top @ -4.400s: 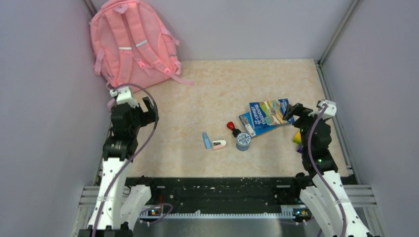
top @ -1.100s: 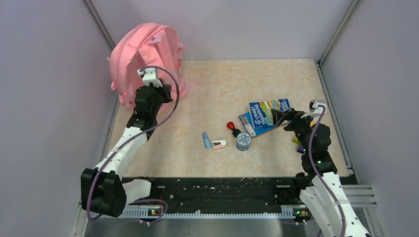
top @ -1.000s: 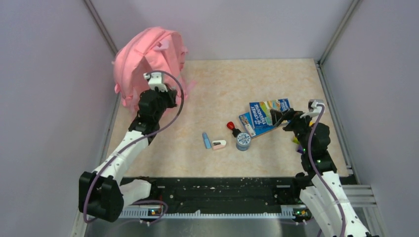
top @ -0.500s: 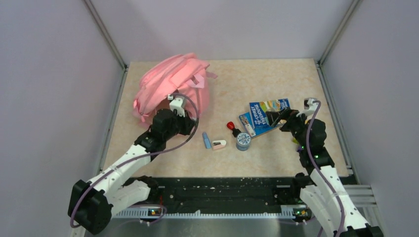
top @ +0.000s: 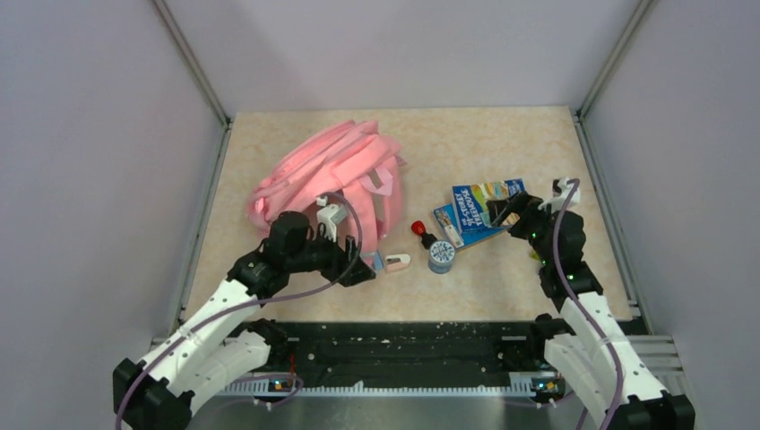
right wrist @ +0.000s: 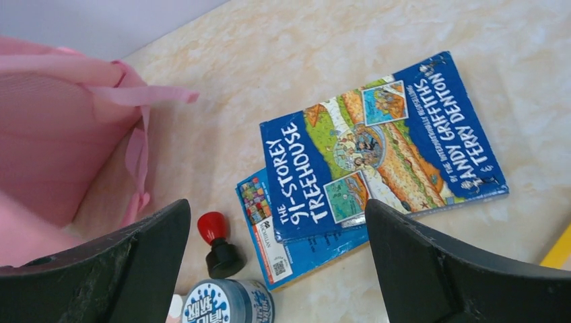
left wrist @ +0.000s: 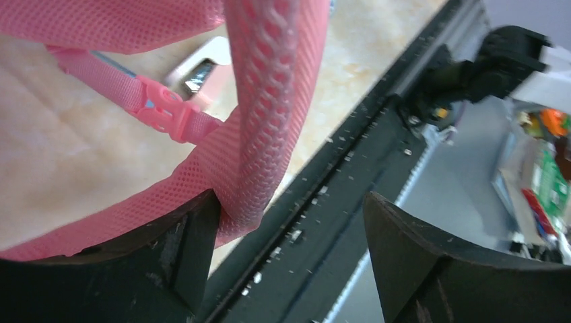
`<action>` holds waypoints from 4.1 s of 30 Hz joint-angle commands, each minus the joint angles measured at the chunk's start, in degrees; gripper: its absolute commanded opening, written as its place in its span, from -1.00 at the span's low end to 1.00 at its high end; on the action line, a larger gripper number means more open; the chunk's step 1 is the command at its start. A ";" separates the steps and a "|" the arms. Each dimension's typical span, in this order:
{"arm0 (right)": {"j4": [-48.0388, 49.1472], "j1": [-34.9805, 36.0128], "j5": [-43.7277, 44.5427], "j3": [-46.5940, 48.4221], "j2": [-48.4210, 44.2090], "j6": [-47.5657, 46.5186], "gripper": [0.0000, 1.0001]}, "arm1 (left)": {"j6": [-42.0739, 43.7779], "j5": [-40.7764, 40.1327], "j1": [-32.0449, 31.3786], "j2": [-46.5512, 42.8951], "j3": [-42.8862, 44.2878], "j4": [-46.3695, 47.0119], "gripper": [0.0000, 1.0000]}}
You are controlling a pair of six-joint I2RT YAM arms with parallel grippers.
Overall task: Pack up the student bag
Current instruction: Move the student bag to the center of the board.
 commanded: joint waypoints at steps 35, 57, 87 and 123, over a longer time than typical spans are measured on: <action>38.72 30.93 -8.99 17.39 29.28 -5.83 0.98 | 6.75 2.63 -0.76 -1.56 8.36 -10.96 0.67; 25.36 29.13 20.22 41.07 48.38 -14.50 -1.00 | 0.60 -31.19 -0.70 -14.79 12.99 -16.96 0.71; -10.92 18.59 25.57 20.19 27.05 -9.15 0.95 | 9.85 -37.43 -0.62 2.50 18.24 -11.10 0.88; 4.85 22.65 -1.55 4.75 17.61 3.09 0.92 | -14.43 -45.15 -0.60 -6.90 -31.33 42.37 0.26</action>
